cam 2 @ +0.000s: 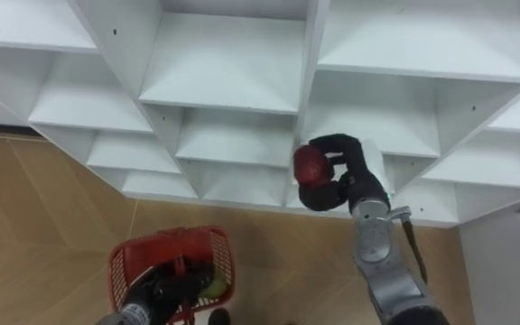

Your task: Collect fruits from the closet

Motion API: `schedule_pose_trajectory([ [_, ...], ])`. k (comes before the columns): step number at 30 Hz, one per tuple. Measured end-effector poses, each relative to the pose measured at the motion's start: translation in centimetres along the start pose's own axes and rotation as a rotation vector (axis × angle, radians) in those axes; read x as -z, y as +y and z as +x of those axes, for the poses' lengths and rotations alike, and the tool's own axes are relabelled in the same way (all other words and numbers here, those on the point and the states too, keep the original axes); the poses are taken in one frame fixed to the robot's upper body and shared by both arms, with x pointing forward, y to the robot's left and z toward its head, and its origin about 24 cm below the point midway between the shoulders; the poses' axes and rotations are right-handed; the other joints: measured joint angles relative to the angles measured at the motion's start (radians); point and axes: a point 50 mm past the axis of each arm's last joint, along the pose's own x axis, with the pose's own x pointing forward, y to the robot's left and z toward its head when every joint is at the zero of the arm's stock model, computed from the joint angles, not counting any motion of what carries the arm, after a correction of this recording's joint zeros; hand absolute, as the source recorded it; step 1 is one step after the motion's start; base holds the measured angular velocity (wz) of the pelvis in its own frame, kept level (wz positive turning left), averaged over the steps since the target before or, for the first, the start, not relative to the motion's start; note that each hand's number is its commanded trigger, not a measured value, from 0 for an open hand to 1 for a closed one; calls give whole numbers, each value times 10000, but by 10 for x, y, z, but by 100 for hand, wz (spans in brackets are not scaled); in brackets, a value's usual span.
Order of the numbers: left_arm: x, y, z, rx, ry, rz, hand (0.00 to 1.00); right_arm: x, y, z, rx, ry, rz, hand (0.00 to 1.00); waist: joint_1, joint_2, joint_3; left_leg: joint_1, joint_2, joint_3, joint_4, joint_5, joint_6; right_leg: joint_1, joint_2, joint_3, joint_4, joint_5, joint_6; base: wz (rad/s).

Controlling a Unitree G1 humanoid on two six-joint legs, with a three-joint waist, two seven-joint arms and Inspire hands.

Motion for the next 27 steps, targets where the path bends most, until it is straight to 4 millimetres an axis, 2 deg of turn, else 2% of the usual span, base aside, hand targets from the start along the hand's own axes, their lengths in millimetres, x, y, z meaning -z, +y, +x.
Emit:
schedule_pose_trajectory([
  [10,1,-6,1,244,39,225,100,10,34,-18,-2194,171,-325,100,-91,3,8,-96,18,7,-22,1,-16,12,36,-45,-111,19,3,1],
  [14,1,-10,1,384,-35,331,100,11,46,-26,-2937,82,-538,100,-41,52,38,-119,23,-23,-20,-9,-25,-23,37,-32,-119,18,3,0],
  [21,-3,-20,3,718,-286,352,100,12,61,-37,-3552,0,-625,100,16,157,74,-287,44,-44,14,-25,-36,-175,48,-69,-157,17,-10,0],
  [27,-7,-21,3,777,-472,378,100,23,64,-44,-3690,334,-942,100,20,265,50,-275,37,-44,-23,-24,-36,-162,51,-71,-146,23,-4,0],
])
